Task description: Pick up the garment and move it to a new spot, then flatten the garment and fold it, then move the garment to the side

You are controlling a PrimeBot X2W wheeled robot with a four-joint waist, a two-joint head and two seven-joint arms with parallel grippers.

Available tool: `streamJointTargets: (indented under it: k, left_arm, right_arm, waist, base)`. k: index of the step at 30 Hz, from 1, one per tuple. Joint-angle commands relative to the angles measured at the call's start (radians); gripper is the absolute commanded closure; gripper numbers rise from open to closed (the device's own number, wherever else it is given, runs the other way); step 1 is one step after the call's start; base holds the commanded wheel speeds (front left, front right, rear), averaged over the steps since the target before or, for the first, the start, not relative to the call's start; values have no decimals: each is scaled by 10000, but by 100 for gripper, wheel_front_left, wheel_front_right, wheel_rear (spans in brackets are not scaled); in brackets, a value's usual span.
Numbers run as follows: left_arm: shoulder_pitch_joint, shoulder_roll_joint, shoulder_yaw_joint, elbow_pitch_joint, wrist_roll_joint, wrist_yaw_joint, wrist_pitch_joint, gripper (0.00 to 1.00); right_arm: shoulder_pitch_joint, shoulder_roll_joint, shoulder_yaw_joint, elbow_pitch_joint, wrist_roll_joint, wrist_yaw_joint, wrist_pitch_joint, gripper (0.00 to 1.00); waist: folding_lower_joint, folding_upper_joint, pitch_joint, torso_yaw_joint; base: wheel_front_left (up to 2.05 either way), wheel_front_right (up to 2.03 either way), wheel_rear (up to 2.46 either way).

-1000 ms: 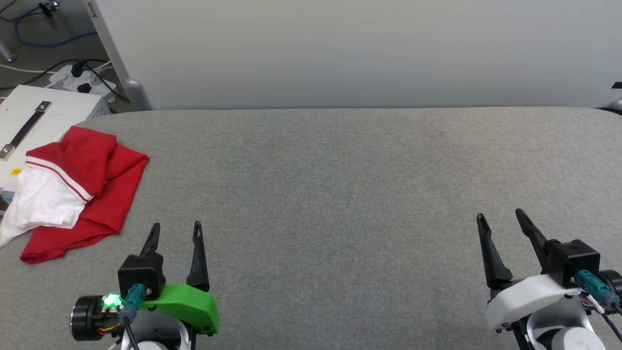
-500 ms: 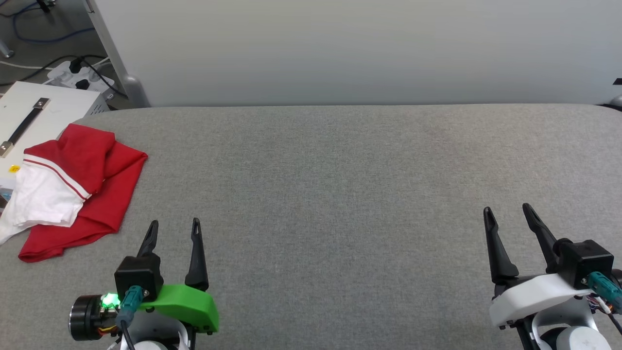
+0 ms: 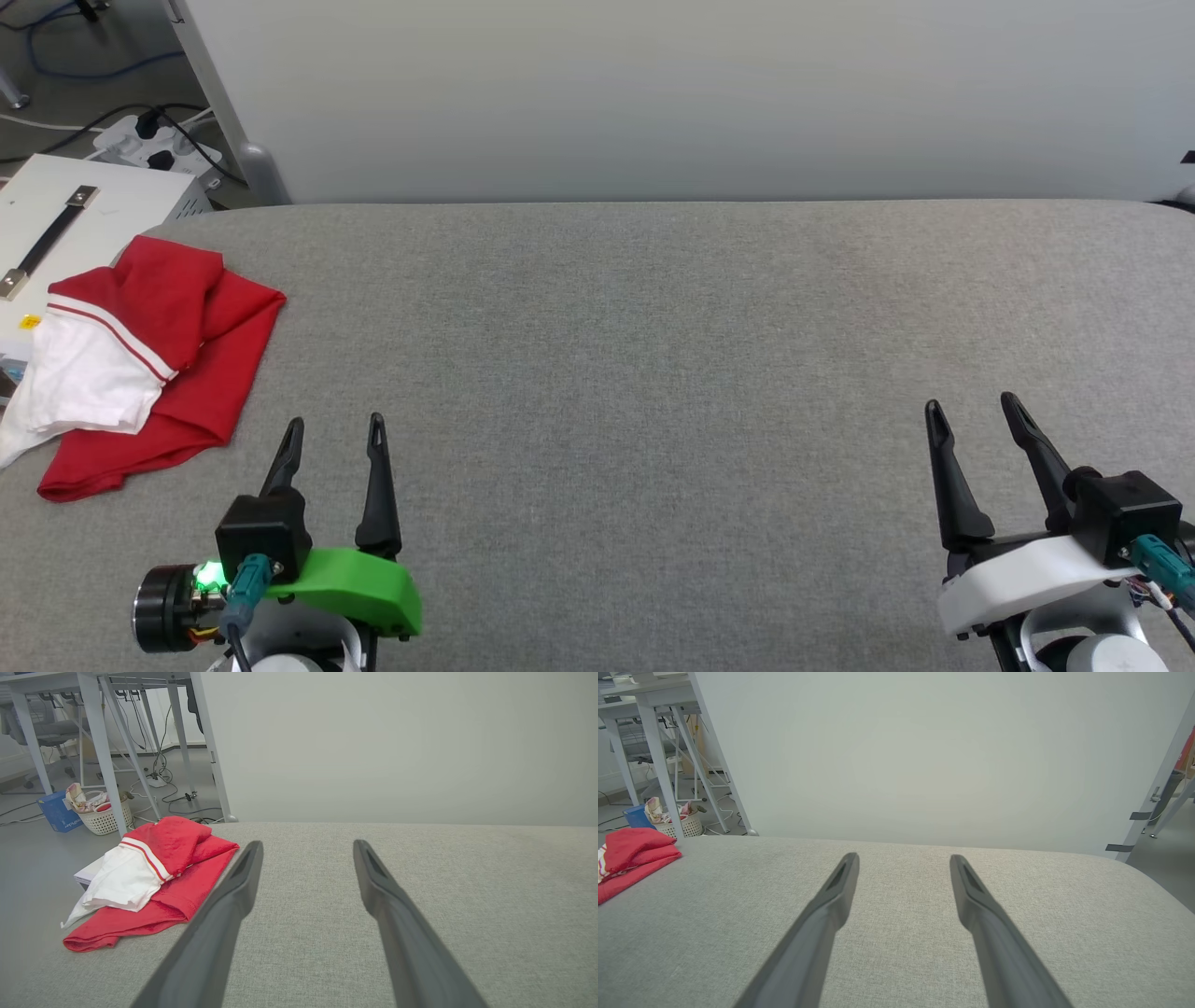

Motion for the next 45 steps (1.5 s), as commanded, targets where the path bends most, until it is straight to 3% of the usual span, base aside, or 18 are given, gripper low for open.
streamJointTargets:
  k: [1,24,45]
  left_arm:
    - [49,-22,-13,-45,-76,-47,-95,0]
    - [158,-32,34,31,-331,-32,-572,0]
    - [94,-40,777,168,-942,25,-1008,0]
  right_arm:
    - [104,5,5,-68,61,-3,-130,0]
    - [374,8,91,32,408,-5,-600,0]
    - [367,11,721,-393,335,-6,-1030,0]
  waist:
    - [0,0,-4,2]
    - [0,0,62,264]
    - [0,0,321,2586]
  base:
    - [0,0,0]
    - [0,0,0]
    - [0,0,0]
